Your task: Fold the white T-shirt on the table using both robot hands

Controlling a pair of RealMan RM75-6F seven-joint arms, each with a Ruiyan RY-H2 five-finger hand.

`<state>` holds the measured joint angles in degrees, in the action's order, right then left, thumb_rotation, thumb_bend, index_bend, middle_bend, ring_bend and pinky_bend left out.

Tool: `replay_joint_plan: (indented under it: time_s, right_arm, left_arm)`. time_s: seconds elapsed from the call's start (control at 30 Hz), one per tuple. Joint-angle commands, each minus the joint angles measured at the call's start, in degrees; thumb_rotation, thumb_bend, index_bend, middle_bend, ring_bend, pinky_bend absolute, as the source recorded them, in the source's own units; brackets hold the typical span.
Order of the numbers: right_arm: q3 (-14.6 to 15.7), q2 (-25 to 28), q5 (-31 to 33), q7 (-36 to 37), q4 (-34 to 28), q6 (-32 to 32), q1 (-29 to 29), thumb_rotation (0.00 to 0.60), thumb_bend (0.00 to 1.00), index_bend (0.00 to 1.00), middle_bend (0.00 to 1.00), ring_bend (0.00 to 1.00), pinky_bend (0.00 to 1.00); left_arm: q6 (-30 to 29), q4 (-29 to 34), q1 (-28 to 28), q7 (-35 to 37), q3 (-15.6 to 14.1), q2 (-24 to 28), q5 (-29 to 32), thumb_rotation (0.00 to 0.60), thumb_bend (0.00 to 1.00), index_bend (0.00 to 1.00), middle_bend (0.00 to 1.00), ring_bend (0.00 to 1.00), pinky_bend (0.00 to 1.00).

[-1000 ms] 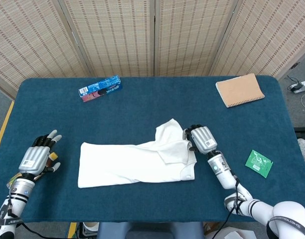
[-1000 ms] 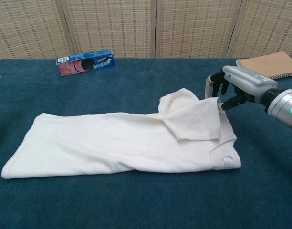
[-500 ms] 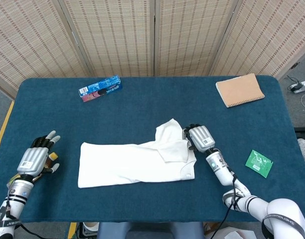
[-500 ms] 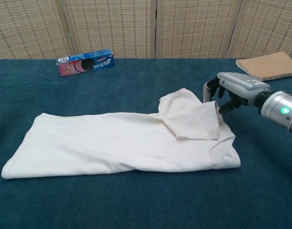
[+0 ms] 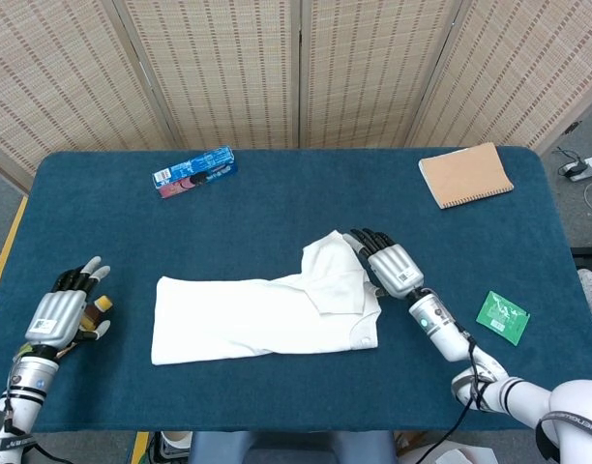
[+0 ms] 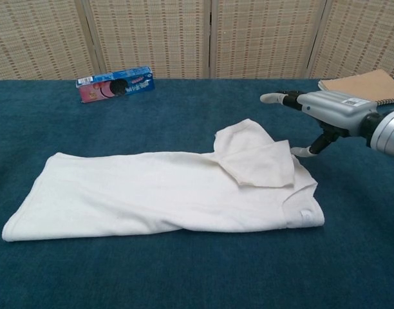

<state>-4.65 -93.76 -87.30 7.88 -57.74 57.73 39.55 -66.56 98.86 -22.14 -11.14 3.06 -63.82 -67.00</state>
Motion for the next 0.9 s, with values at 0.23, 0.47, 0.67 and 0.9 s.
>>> replay_joint_plan:
  time_s: [0.23, 0.47, 0.67, 0.9]
  right_arm:
    - [6.9, 4.6, -9.7, 2.7, -2.2, 6.9, -1.2, 0.6, 0.24, 0.25, 0.15, 0.02, 0.12]
    - [9.4, 6.1, -13.1, 2.4, -1.2, 9.5, -1.8, 0.6, 0.24, 0.35, 0.2, 0.05, 0.12]
    - [10.5, 5.0, -14.8, 1.5, 2.8, 10.6, -1.8, 0.6, 0.24, 0.39, 0.23, 0.07, 0.12]
    - [10.6, 1.3, -15.8, 1.8, 8.3, 11.7, -1.3, 0.6, 0.24, 0.39, 0.23, 0.07, 0.12]
  left_arm:
    - [-0.4, 0.8, 0.9, 0.5, 0.0, 0.6, -0.5, 0.6, 0.29, 0.0, 0.0, 0.0, 0.02]
    - [-0.7, 1.7, 1.5, 0.8, 0.1, 0.9, -0.4, 0.6, 0.29, 0.0, 0.0, 0.0, 0.01]
    - [-0.6, 2.2, 1.9, 0.7, 0.1, 1.0, -0.3, 0.6, 0.29, 0.0, 0.0, 0.0, 0.01]
    - [-0.5, 2.4, 2.2, 0.7, 0.2, 1.1, 0.1, 0.6, 0.29, 0.0, 0.0, 0.0, 0.01]
